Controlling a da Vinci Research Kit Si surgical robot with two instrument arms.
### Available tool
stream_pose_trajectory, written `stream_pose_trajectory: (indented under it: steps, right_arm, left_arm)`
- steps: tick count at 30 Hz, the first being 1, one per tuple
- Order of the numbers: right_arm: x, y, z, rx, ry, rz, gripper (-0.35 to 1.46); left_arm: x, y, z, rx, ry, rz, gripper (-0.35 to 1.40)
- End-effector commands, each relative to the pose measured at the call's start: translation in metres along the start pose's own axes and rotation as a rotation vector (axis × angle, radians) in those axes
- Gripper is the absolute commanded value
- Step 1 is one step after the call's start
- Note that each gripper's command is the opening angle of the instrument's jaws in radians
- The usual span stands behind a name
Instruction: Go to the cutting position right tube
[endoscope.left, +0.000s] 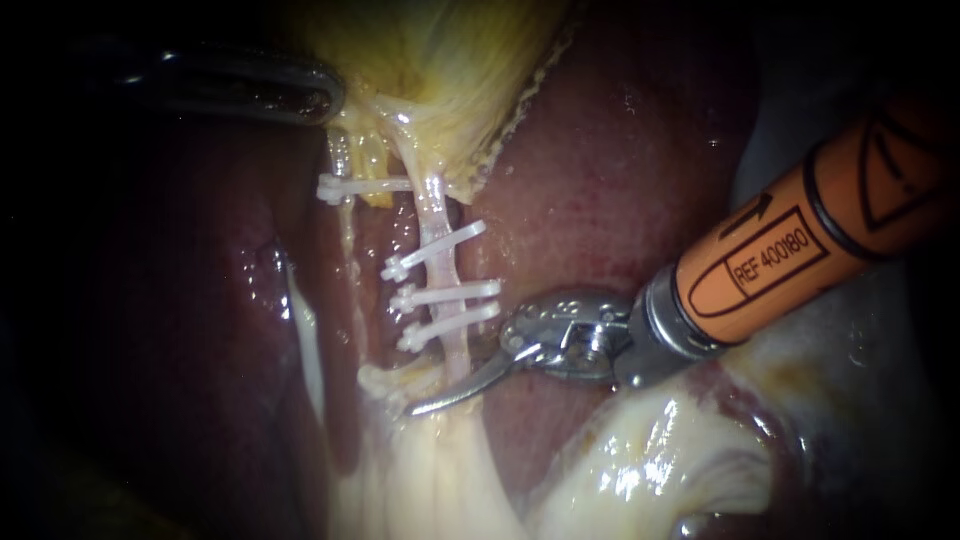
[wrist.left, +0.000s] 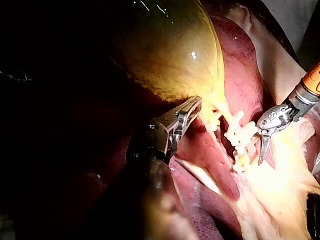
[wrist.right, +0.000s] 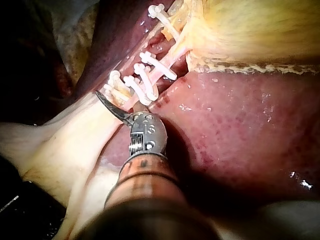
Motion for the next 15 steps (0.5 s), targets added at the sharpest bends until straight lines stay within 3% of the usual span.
stream_pose_trajectory:
  steps: [1, 9, 15]
  right_arm:
    - [0.0000, 0.0000, 0.0000, 0.000, 0.000, -0.001, 1.43]
    - [0.0010, 0.0004, -0.0006, 0.003, 0.003, 0.005, 1.43]
    - [0.0025, 0.0016, -0.0021, -0.023, 0.027, 0.018, 1.43]
  left_arm:
    - [0.0000, 0.0000, 0.0000, -0.001, 0.000, -0.001, -0.35]
    - [0.0000, 0.0000, 0.0000, 0.000, 0.000, 0.000, -0.35]
    - [0.0000, 0.0000, 0.0000, 0.002, 0.001, -0.001, -0.35]
